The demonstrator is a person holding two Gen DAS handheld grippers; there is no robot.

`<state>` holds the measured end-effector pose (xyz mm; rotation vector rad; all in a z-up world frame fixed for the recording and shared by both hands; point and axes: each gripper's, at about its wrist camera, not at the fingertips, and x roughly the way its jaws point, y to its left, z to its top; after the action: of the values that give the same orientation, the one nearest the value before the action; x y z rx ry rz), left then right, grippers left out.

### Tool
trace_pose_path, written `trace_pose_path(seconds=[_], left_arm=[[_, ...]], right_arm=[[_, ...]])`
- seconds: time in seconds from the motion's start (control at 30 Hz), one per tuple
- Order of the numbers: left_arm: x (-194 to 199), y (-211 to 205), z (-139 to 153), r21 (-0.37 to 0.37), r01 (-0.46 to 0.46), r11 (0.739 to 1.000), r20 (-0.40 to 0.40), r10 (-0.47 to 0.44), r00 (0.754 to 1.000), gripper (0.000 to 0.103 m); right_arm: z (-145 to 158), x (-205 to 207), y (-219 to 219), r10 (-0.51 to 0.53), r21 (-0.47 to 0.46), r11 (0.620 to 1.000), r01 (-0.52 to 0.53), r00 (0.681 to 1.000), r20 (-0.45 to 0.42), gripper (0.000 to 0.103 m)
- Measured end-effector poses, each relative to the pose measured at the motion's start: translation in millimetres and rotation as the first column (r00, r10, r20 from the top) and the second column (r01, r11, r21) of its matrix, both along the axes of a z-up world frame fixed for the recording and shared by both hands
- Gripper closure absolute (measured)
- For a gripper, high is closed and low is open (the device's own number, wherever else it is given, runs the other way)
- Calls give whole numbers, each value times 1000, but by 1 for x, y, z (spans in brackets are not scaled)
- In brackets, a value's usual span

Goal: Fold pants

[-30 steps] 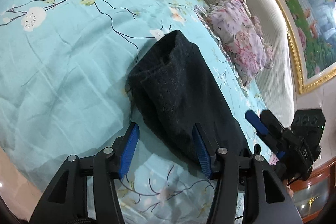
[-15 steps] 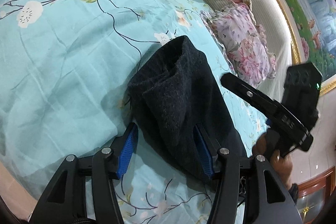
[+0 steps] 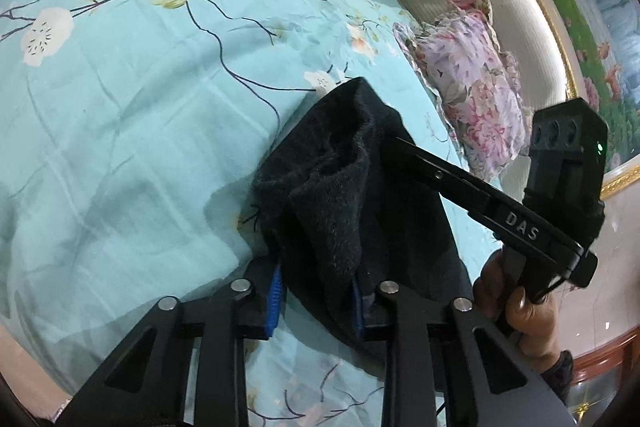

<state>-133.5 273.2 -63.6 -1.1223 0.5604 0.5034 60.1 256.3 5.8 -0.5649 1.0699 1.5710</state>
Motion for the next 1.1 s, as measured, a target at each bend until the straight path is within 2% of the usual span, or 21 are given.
trace_pose_path(seconds=[0.13,0.27,0.47,0.63,0.8,1.1], left_arm=[[1,-8,15,35,5,999,7,-6,1000,82],[3,-21,40,94,24,995,36,-27,999,83],[14,-49,82,188,79,979,75,-94,993,84],[30,-82,111,244,139,960,100,-167,981,84],[53,-120,133,296,216,930,96,-254,962,84],[94,-184,150,350,340,873,59,-383,922,84]], right_arm=[[15,-1,-15,-27,44,999,27,1000,-12,82],[36,9,-38,-78,111,990,85,995,-69,83],[70,26,-88,-169,222,955,196,976,-136,83],[84,47,-135,-239,291,906,308,938,-250,83],[90,62,-177,-300,338,852,400,902,-311,83],[81,88,-259,-397,375,739,559,812,-427,84]])
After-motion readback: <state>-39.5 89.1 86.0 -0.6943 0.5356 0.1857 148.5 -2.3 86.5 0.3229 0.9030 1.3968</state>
